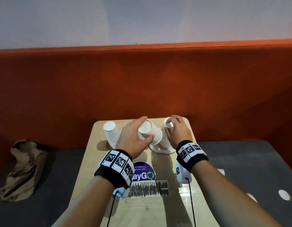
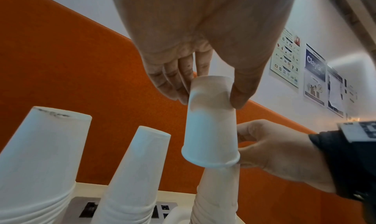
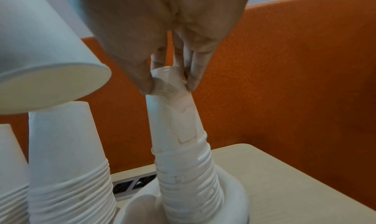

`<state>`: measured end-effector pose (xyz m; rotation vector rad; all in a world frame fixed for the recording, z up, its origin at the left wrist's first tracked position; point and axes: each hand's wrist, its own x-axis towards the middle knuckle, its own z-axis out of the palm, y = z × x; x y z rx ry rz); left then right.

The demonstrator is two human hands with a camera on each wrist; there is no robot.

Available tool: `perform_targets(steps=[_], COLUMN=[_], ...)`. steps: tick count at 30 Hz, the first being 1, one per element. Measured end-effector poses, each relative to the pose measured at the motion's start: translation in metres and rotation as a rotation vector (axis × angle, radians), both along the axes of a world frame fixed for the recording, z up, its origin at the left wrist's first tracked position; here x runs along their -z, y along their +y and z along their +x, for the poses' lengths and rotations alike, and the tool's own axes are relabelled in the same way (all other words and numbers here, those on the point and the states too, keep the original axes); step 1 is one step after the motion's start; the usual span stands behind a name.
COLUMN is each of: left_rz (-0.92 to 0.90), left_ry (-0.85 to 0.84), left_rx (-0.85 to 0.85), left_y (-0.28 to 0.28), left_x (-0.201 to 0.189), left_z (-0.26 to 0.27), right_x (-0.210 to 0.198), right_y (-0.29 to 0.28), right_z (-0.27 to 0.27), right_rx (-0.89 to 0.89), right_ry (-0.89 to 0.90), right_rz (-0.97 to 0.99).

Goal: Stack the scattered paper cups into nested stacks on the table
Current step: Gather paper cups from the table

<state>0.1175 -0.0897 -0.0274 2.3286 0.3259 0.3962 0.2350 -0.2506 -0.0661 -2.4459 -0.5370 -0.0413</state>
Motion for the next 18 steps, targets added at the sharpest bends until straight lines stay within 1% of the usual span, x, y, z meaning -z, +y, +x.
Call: perform_targets(steps=[6, 11, 13, 16, 18], left_rz=[0.014, 0.017, 0.021, 0.02, 0.003], left_ry=[-0.015, -0.035, -0.027, -0.005, -0.021], left_rx=[0.026, 0.028, 0.02, 0.007, 0.002], left_y=[-0.004, -0.004, -0.004, -0.002, 0.001], left_x=[-0.002, -0.007, -0.009, -0.014, -0.018], left_z=[0.008, 0.009, 0.008, 0.005, 0.002], right_x=[0.012, 0.004, -0.005, -0.026, -0.042], right_y=[-0.004, -0.008, -0.012, -0.018, -0.019], right_z=[0.003, 0.004, 0.0, -0.013, -0.023], right_rx=[0.007, -0.019, -0.026, -0.059, -0.106], right_ry=[0.046, 0.021, -0.017, -0.079, -0.063], right_rz=[-0.053, -0.073, -0.031, 0.085, 0.154])
